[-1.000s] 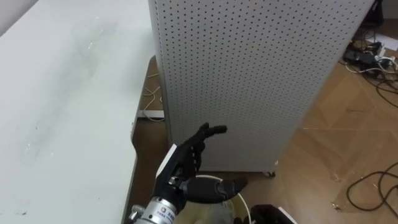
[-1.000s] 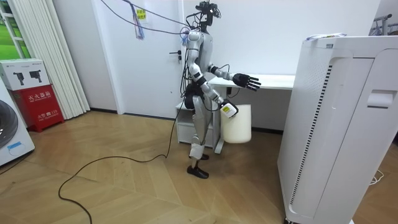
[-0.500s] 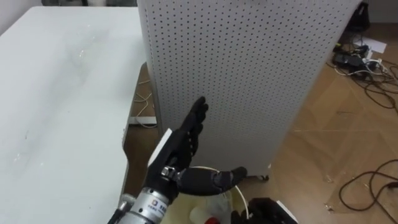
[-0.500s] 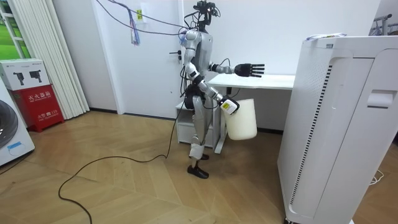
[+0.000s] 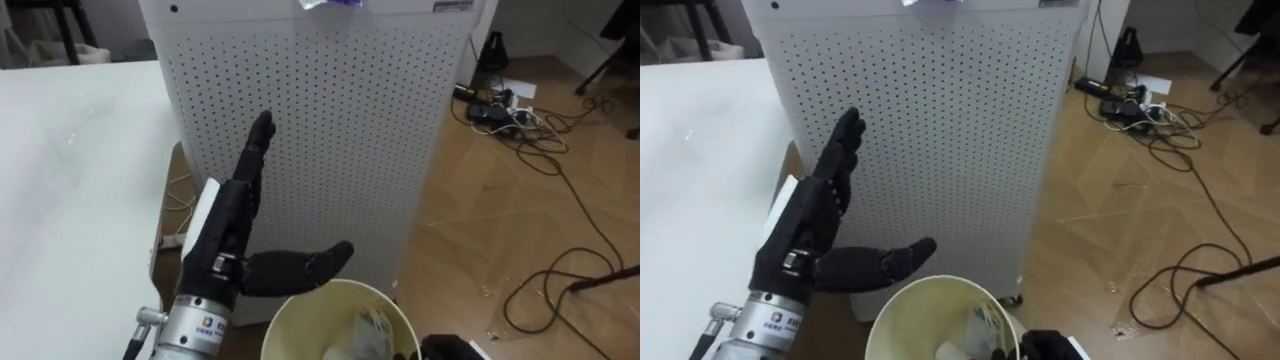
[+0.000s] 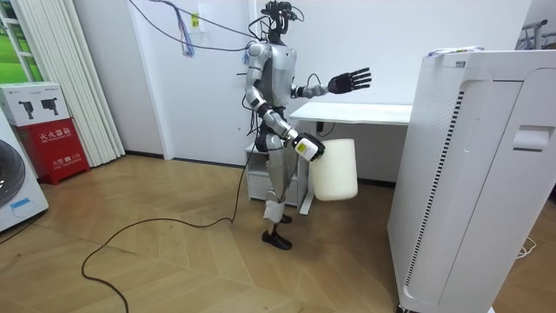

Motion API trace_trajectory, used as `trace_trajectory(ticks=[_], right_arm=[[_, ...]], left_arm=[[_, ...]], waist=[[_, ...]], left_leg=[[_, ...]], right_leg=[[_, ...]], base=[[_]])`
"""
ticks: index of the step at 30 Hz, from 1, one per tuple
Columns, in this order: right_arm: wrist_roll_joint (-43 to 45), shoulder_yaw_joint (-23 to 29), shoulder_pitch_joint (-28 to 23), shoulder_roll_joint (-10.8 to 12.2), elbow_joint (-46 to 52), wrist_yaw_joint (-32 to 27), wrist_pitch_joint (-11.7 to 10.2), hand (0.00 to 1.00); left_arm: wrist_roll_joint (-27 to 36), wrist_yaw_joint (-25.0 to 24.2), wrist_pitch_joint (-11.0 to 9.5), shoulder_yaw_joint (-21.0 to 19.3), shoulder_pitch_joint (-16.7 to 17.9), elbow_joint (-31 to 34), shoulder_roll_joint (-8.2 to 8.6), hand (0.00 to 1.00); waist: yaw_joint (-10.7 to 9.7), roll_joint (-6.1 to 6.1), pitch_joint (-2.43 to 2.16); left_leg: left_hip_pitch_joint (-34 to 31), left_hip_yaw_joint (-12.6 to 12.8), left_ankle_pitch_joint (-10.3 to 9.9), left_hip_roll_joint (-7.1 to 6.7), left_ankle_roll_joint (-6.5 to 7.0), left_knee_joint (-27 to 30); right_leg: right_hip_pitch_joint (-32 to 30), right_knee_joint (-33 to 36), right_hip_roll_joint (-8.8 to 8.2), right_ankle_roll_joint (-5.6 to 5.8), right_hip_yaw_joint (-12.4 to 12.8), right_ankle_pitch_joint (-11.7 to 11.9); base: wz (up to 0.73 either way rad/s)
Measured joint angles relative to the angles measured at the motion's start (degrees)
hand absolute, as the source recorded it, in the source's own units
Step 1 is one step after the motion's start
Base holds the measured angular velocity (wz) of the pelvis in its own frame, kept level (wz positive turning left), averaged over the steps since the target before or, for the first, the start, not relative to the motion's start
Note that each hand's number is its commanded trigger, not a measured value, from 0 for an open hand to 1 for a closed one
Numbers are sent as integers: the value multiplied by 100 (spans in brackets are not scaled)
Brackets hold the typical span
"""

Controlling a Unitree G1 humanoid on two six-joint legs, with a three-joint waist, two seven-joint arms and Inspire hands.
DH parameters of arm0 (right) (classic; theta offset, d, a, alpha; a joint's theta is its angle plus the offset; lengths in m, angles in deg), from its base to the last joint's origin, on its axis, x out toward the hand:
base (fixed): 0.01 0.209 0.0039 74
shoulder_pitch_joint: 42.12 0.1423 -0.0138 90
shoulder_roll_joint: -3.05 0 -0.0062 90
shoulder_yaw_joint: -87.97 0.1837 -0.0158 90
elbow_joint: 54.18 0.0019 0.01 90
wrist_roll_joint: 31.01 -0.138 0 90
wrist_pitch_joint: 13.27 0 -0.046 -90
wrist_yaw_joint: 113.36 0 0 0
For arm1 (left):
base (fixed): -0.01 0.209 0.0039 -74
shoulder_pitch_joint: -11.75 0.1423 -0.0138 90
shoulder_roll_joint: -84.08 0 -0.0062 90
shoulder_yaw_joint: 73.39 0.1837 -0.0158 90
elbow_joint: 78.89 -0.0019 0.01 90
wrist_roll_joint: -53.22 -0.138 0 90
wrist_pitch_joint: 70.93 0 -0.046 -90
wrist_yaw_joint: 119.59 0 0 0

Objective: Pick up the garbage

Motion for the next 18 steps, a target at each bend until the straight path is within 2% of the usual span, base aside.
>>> trace_trajectory(ticks=[5,6,8,12,13,18], right_arm=[[-6,165,-66,19,0,-1,0,100],[12,165,-103,19,0,-1,0,100],[23,160,-149,23,-1,3,0,100],[24,157,-160,36,-1,8,0,100],[24,155,-162,45,-9,17,0,100],[21,155,-162,74,-10,114,0,100]], left_arm=[[-493,315,-71,-80,0,419,-119,0],[-618,336,-158,-190,0,430,-117,0],[-749,482,-206,-369,1,439,-128,0],[-989,829,-271,-630,0,479,-133,0],[-1074,926,-272,-638,0,478,-133,0],[-1464,1204,-309,-652,-1,488,-118,0]], waist=[[-8,73,1],[7,73,2],[57,76,1],[172,72,2],[175,72,2],[162,60,9]], left_leg=[[111,70,-1,-54,9,-102],[161,165,-1,-57,9,-99],[224,313,-2,-59,8,-92],[231,629,-2,-46,9,-204],[233,642,-3,-37,10,-228],[268,623,-4,-28,11,-307]], right_leg=[[-31,23,104,24,285,34],[-43,47,146,33,416,41],[-75,58,179,39,534,57],[-249,92,166,2,338,185],[-274,92,147,-16,233,209],[-317,71,168,-53,160,238]], base=[[-34],[-52],[-57],[-54],[-33],[-9]])
